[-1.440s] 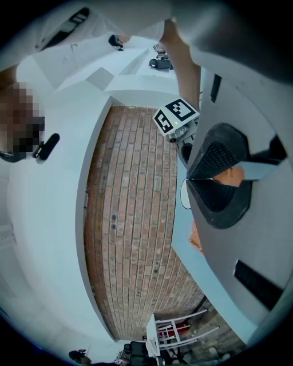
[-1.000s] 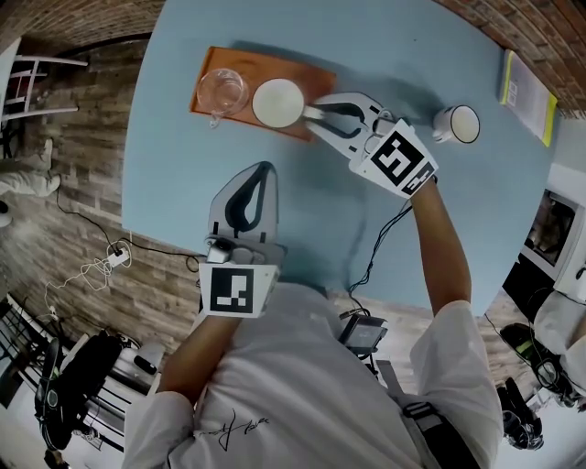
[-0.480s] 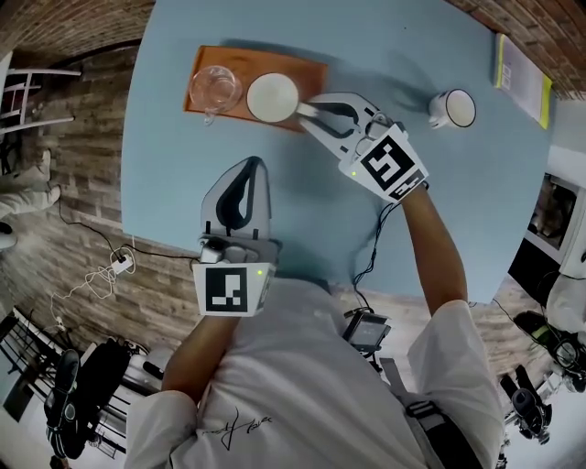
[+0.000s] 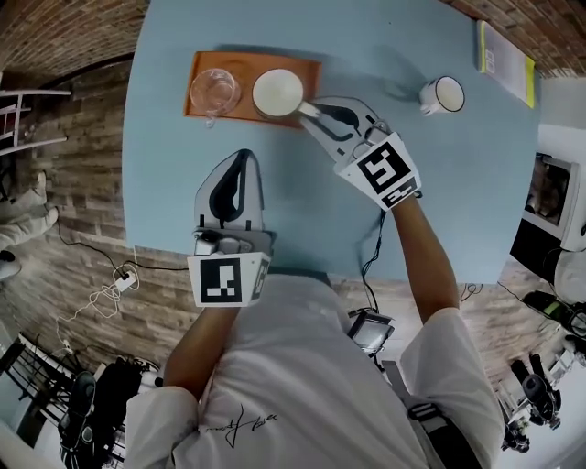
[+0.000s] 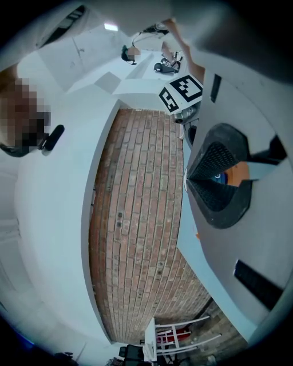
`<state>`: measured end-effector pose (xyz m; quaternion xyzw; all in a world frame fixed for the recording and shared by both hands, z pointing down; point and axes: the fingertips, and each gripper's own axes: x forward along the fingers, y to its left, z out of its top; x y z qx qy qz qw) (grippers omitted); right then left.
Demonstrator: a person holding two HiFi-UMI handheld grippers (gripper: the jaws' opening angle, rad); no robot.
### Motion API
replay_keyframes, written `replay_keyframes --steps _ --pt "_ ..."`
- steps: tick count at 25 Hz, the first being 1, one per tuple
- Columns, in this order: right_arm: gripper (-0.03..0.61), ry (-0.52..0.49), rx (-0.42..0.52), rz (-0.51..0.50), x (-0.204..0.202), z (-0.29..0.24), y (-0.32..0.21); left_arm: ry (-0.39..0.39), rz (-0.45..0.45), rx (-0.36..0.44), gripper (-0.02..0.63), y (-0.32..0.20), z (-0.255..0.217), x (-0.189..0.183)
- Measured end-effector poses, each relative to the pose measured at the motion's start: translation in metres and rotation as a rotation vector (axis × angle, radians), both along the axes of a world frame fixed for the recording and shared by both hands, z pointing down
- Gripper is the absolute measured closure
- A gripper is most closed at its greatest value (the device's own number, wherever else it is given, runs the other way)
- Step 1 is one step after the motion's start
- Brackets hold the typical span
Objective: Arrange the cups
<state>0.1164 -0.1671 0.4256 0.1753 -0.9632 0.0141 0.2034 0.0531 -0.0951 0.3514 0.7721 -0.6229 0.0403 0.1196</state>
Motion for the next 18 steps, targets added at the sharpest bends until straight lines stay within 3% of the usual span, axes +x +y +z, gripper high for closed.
replay_keyframes --steps 18 --pt "0.512 -0.034 -0.022 0.396 -0.008 -0.021 0.026 0.045 0.189 0.009 0.604 0.005 -0.010 -0.043"
